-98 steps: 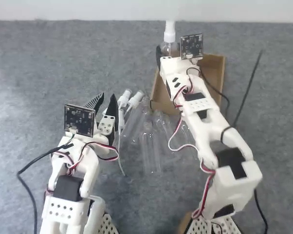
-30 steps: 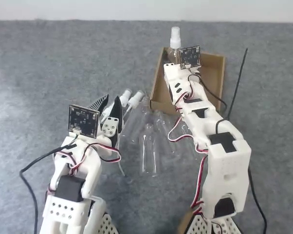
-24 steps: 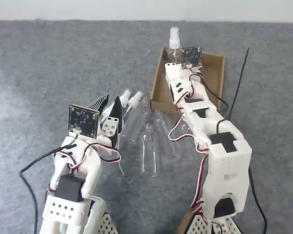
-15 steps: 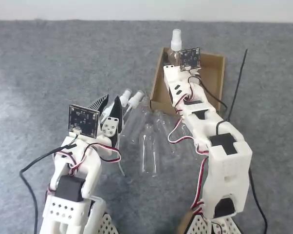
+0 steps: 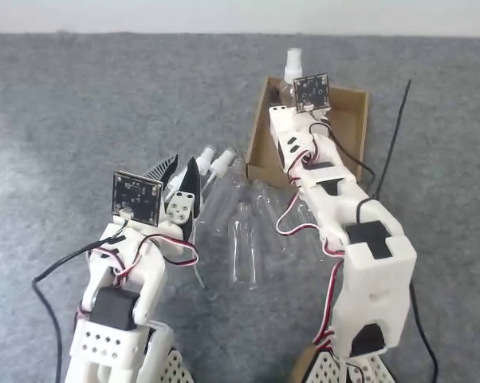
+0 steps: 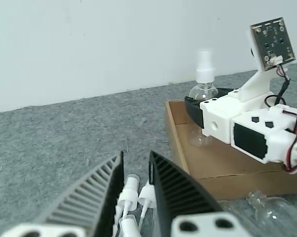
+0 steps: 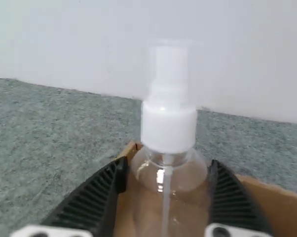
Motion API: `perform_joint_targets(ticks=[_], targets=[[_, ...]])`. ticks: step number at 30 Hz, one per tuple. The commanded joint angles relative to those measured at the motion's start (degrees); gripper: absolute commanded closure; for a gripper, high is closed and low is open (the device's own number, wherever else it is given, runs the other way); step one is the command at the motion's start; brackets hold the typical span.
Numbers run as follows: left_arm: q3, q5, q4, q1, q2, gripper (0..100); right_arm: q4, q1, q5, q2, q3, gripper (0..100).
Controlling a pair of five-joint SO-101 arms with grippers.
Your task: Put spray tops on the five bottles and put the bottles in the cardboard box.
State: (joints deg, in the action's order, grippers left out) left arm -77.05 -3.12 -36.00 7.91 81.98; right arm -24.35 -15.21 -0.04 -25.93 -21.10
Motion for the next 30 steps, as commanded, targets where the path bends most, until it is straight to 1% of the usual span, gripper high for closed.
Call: perform_joint_targets(ticks=[1, 7, 12, 20, 30], targets=[[0.75, 0.53, 1.76, -0.44, 0.7, 93, 2.51, 0.57, 0.44, 5.14, 0.0, 74.6], [0.75, 0.53, 1.76, -0.44, 0.7, 93, 2.24, 0.48, 0.44, 4.97, 0.35, 74.7], [0.75, 0.53, 1.76, -0.44, 0.7, 93, 2.24, 0.66, 0.79, 5.32, 0.35, 80.4], [0.75, 0.53, 1.76, -0.44, 0.7, 93, 2.24, 0.66, 0.53, 5.49, 0.44, 73.8], [0.75, 0.53, 1.76, -0.44, 0.7, 93, 2.33, 0.84, 0.53, 8.13, 0.18, 73.3]])
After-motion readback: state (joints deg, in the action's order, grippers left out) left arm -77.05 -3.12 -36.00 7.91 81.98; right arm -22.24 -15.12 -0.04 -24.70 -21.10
